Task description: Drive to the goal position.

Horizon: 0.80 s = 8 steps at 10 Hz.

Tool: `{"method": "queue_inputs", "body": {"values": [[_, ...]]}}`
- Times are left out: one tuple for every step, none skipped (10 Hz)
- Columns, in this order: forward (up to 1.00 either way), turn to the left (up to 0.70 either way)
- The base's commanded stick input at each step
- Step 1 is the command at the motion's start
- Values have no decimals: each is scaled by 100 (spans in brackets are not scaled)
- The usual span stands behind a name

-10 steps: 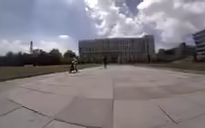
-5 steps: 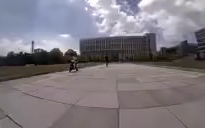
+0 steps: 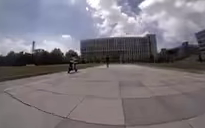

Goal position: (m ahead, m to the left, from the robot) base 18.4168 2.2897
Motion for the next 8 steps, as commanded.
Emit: {"method": "queue_inputs", "body": {"values": [[70, 0], [70, 0], [70, 0], [70, 0], [70, -1], [70, -9], [70, -20], [70, -33]]}}
